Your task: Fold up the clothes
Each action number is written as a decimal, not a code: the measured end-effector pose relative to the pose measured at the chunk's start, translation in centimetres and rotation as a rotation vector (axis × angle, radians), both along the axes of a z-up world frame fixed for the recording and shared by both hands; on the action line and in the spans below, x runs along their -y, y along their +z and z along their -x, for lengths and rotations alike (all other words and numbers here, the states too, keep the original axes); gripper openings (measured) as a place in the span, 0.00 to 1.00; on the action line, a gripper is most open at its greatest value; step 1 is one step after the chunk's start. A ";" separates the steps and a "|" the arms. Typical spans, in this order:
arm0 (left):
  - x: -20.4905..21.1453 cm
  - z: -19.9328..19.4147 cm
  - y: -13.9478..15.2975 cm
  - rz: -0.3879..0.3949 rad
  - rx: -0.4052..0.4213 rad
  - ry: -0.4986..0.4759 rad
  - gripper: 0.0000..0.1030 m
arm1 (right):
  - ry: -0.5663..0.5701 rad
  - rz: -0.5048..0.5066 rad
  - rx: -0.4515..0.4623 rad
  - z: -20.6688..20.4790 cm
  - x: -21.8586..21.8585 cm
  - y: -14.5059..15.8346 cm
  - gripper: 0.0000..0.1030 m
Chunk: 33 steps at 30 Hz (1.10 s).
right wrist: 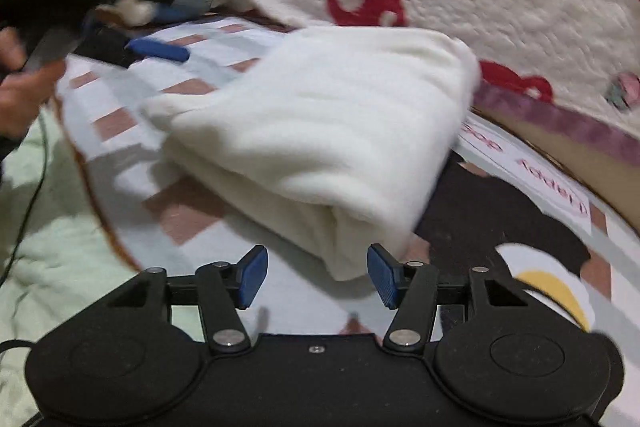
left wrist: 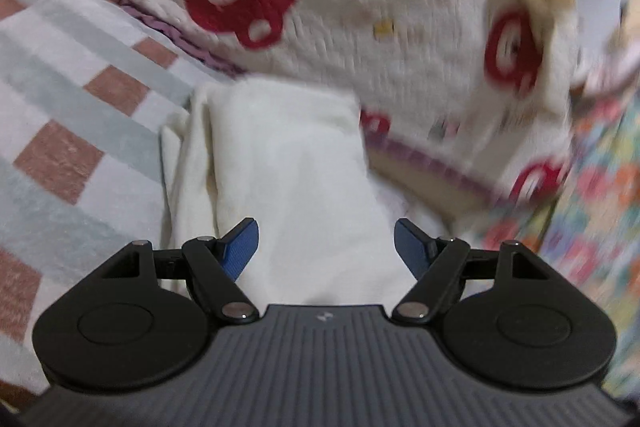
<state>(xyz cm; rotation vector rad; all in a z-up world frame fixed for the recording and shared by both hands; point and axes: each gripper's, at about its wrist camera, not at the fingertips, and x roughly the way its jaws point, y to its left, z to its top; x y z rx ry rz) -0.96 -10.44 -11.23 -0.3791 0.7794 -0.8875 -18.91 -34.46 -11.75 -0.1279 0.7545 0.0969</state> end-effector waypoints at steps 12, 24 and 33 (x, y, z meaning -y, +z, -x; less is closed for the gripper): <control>3.2 -0.4 -3.4 -0.285 -0.003 0.086 0.69 | -0.205 -0.204 0.125 -3.5 3.7 -1.7 0.39; 2.6 -1.0 -3.2 -0.314 -0.023 0.101 0.63 | -0.208 -0.052 0.049 -3.1 3.4 -3.5 0.29; -1.0 -2.0 -3.0 -0.295 -0.158 0.167 0.72 | -0.176 -0.048 0.009 -1.9 3.3 -4.3 0.31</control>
